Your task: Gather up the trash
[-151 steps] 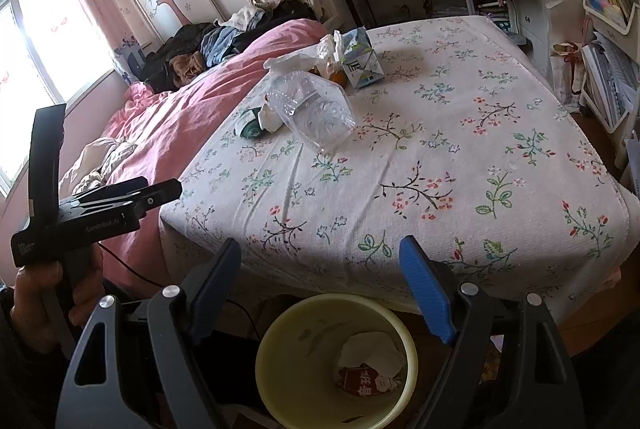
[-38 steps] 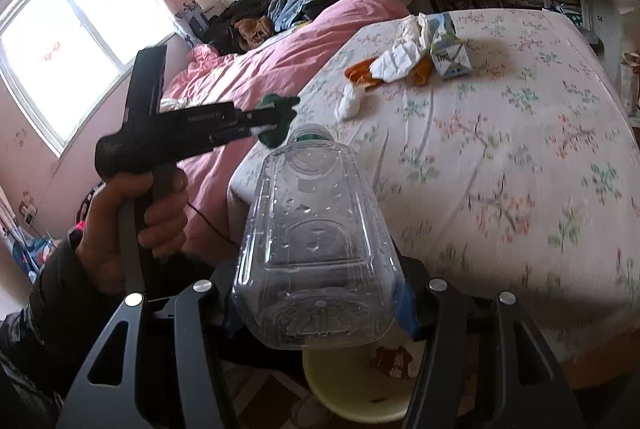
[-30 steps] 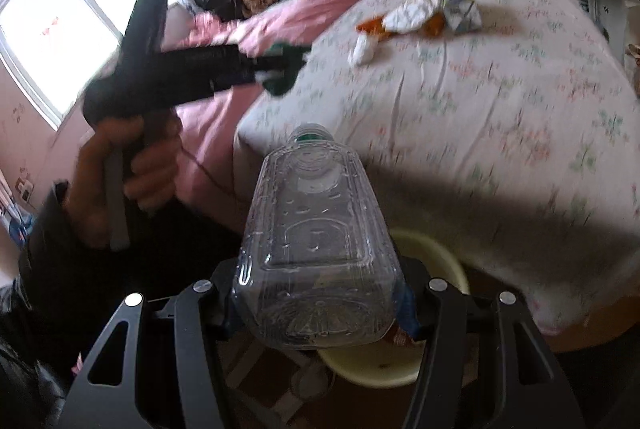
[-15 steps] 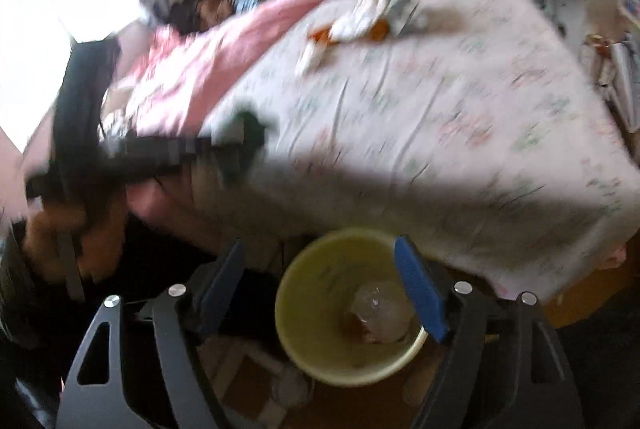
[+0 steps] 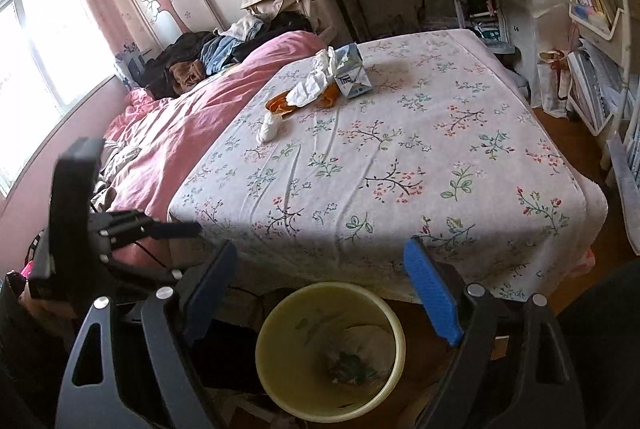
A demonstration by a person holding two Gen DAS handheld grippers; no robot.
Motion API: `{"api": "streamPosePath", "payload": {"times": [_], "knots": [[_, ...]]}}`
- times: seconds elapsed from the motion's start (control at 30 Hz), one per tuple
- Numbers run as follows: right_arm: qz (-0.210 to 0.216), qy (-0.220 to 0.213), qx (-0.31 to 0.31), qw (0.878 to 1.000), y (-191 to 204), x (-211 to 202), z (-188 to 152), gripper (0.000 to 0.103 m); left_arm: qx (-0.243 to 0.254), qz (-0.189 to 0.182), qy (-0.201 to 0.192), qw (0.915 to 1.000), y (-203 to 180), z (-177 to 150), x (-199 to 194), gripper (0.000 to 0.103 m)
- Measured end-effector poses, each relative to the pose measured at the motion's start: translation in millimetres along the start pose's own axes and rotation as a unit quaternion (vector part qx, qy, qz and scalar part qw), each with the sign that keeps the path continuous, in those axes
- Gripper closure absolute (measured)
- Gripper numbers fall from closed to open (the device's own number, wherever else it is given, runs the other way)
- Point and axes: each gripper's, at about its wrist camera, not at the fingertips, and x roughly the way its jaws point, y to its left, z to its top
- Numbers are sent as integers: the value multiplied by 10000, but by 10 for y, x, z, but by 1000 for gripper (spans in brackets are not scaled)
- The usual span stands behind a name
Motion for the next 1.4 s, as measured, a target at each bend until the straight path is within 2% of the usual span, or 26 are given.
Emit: {"api": "streamPosePath", "payload": {"times": [0.07, 0.2, 0.33, 0.53, 1.4], "knots": [[-20, 14, -15, 10000, 8, 19, -1, 21, -269, 191, -185, 9993, 109, 27, -52, 31], [-58, 27, -58, 10000, 36, 17, -36, 21, -873, 359, -406, 9947, 350, 71, -127, 28], [-90, 64, -132, 9999, 75, 46, -45, 21, -1665, 410, -568, 9835, 659, 79, -179, 26], [-108, 97, -241, 9996, 123, 76, -65, 21, -2387, 288, -630, 9686, 933, 36, -162, 25], [-61, 154, -285, 9995, 239, 237, -34, 21, -2769, 557, -890, 9552, 1083, 49, -88, 22]]}}
